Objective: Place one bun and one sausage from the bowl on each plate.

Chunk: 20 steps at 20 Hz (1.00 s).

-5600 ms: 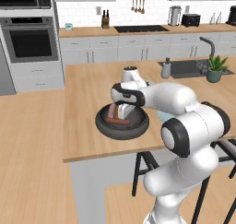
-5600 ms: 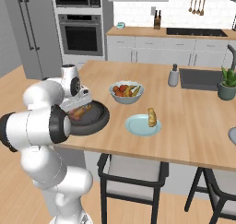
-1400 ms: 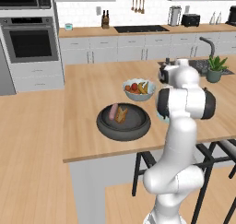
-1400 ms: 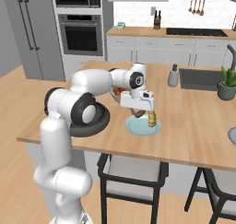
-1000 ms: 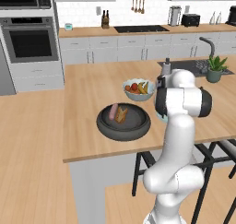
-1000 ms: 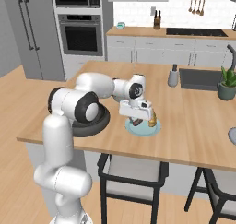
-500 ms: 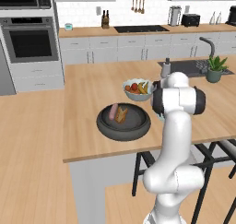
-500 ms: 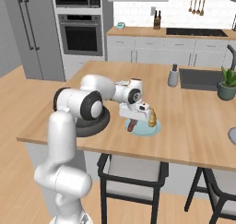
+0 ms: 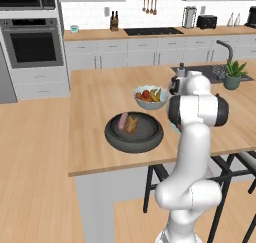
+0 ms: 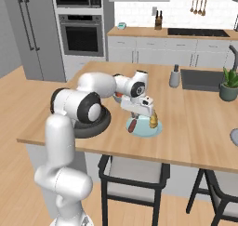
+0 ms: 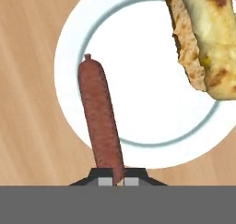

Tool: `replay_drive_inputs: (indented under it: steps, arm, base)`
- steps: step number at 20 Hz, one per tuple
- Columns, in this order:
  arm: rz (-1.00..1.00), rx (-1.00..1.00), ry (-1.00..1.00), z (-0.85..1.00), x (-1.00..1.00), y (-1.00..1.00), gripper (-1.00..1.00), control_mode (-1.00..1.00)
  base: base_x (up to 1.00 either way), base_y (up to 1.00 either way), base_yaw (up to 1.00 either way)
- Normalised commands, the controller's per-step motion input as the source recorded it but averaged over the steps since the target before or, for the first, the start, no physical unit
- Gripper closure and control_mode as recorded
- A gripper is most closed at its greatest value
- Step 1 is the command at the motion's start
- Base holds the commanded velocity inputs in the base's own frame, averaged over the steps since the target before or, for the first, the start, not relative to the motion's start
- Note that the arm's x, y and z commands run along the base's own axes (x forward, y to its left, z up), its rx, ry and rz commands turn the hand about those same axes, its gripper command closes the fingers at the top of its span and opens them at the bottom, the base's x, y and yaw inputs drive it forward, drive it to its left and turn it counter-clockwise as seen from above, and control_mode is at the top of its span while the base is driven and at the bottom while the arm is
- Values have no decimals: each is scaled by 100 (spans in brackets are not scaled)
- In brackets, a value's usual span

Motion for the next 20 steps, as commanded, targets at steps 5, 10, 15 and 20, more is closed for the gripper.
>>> replay_drive_inputs:
  steps: [5, 10, 15, 20]
  arm:
    - [-2, 0, -21, 30, -59, 59, -100, -100]
    - [2, -1, -21, 56, -48, 100, -100, -100]
    - [0, -1, -24, 43, -35, 100, -100, -100]
    - [0, 0, -14, 14, 7, 100, -100, -100]
  base:
    - [0, 0, 0]
    - [0, 0, 0]
    - [0, 0, 0]
    - [0, 0, 0]
